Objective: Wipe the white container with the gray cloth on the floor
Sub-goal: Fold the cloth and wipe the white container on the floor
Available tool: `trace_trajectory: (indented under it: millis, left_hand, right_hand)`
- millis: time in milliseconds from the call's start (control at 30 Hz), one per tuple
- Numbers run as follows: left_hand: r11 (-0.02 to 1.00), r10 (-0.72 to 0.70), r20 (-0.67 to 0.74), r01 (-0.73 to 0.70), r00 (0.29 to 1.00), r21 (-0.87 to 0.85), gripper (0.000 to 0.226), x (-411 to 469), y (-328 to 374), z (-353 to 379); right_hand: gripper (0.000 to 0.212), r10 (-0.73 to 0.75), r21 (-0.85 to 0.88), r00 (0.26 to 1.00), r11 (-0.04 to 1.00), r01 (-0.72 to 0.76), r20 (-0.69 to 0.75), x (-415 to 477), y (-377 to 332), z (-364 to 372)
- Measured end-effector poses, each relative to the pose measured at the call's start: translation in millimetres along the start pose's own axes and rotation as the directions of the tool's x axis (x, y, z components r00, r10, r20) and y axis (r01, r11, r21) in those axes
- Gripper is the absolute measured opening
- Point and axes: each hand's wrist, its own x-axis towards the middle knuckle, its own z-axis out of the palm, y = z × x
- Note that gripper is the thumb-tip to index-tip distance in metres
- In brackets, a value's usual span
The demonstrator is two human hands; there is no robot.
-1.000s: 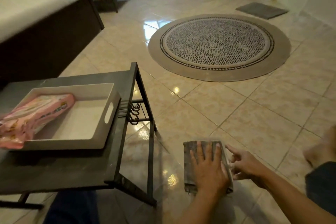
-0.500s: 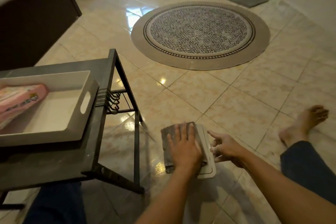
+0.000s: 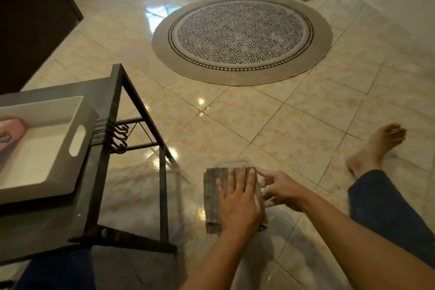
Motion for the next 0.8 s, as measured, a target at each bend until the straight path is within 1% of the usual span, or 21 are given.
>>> trace_trajectory:
  millis: [33, 100, 200, 233, 300, 367, 433, 500, 533, 600, 700, 800]
  left_hand:
    - [1.0, 0.011, -0.011, -0.011, 1.0, 0.017, 0.065, 11.1, 1.1, -1.4]
    - [0.998, 0.003, 0.009, -0.004, 1.0, 0.065, 0.066, 26.5, -7.1, -10.7]
    - [0.999, -0.044, -0.024, 0.044, 0.999, 0.012, 0.073, 12.6, -16.1, -5.8]
    - [0.999, -0.043, -0.052, 0.042, 0.998, -0.011, 0.072, 0.4, -12.9, -0.3]
    - [0.999, -0.019, -0.059, 0.017, 0.998, -0.028, 0.065, -14.8, -2.4, 6.0]
    - [0.999, 0.037, -0.082, -0.036, 0.996, 0.015, 0.06, -6.0, 2.4, 8.1]
    - [0.998, 0.062, -0.034, -0.061, 0.998, 0.016, 0.06, 1.3, 0.1, 2.1]
    - [0.996, 0.092, -0.038, -0.093, 0.995, -0.001, 0.059, -2.8, -2.1, -1.9]
    - [0.994, 0.105, -0.032, -0.105, 0.994, -0.011, 0.059, -6.2, -2.4, -2.0]
    - [0.994, 0.113, -0.017, -0.113, 0.993, -0.014, 0.059, -9.8, -3.9, -0.9]
    - [0.996, 0.084, -0.047, -0.084, 0.995, 0.012, 0.061, 1.4, -11.3, 0.3]
    - [1.0, 0.003, -0.077, -0.003, 0.997, -0.01, 0.061, 5.6, -19.1, 2.7]
  right_hand:
    - [0.083, 0.0, -0.004, 1.0, 1.0, 0.0, 0.004, 1.5, 0.7, -1.1]
    - [0.082, -0.009, 0.01, 1.0, 1.0, 0.009, 0.008, 2.2, 1.3, 0.3]
    - [0.078, -0.018, 0.048, 1.0, 0.999, 0.018, -0.002, -0.9, 2.4, 2.9]
    - [0.077, -0.017, 0.059, 1.0, 0.998, 0.017, 0.002, -1.8, 3.3, 2.9]
    - [0.077, -0.002, 0.058, 1.0, 0.998, 0.001, 0.015, -2.0, 6.0, 1.2]
    - [0.076, 0.02, 0.034, 1.0, 0.999, -0.021, 0.021, 1.1, 6.0, -2.8]
    - [0.065, 0.034, -0.023, 0.999, 0.999, -0.034, -0.008, 8.3, -1.4, -7.2]
    - [0.052, 0.023, -0.065, 0.996, 0.997, -0.028, -0.088, 19.2, -18.8, -12.8]
    - [0.049, 0.006, -0.069, 0.992, 0.997, -0.015, -0.124, 25.1, -29.4, -15.0]
    - [0.042, -0.03, -0.11, 0.991, 0.994, 0.015, -0.13, 35.6, -47.0, -15.1]
    - [0.029, -0.033, -0.213, 0.994, 0.977, 0.01, -0.104, 43.2, -55.5, -7.1]
    - [0.024, -0.026, -0.183, 0.992, 0.983, 0.004, -0.12, 48.3, -50.1, -4.4]
